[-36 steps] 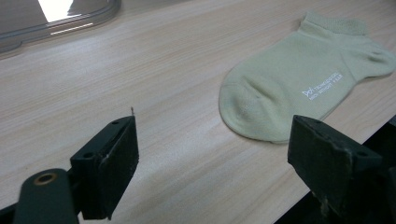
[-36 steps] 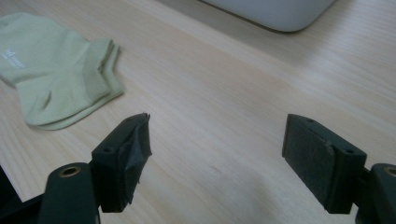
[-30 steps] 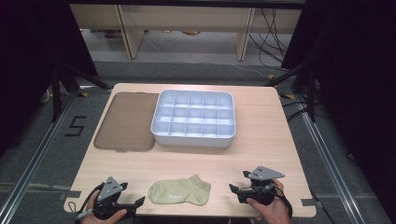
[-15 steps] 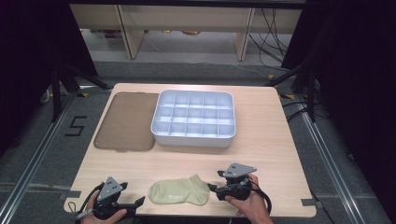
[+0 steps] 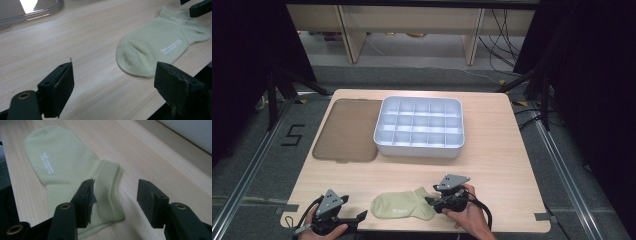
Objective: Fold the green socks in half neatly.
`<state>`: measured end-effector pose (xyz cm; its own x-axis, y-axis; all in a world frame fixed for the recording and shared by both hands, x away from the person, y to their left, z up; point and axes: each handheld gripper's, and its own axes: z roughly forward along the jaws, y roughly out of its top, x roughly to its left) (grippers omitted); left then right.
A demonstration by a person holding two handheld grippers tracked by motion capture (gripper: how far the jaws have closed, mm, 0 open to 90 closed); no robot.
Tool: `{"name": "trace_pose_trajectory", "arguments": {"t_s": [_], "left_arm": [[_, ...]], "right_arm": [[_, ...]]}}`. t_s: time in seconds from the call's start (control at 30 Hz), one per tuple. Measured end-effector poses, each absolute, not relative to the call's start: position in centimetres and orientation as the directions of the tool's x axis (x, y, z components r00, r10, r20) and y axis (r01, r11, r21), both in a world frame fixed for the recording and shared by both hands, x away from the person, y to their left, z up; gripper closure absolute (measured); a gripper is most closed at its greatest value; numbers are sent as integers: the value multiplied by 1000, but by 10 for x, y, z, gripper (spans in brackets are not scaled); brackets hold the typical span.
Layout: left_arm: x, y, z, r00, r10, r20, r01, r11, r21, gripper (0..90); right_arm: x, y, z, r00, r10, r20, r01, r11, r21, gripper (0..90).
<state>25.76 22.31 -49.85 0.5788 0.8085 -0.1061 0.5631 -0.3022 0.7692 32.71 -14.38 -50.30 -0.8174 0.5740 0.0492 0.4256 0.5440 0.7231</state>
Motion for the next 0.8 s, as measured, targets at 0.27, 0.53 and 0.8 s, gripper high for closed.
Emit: {"name": "trace_pose_trajectory", "arguments": {"t_s": [0.27, 0.53, 0.8], "left_arm": [[257, 221, -500, 572, 812, -114, 557, -283, 781, 160], [257, 223, -498, 582, 808, -91, 556, -313, 770, 159], [257, 222, -499, 587, 803, -104, 554, -304, 775, 159]], "right_arm": [[327, -140, -508, -832, 552, 52, 422, 569, 706, 575], [328, -138, -514, -848, 526, 63, 404, 565, 719, 696], [329, -142, -511, -857, 505, 104, 416, 558, 718, 808]]}}
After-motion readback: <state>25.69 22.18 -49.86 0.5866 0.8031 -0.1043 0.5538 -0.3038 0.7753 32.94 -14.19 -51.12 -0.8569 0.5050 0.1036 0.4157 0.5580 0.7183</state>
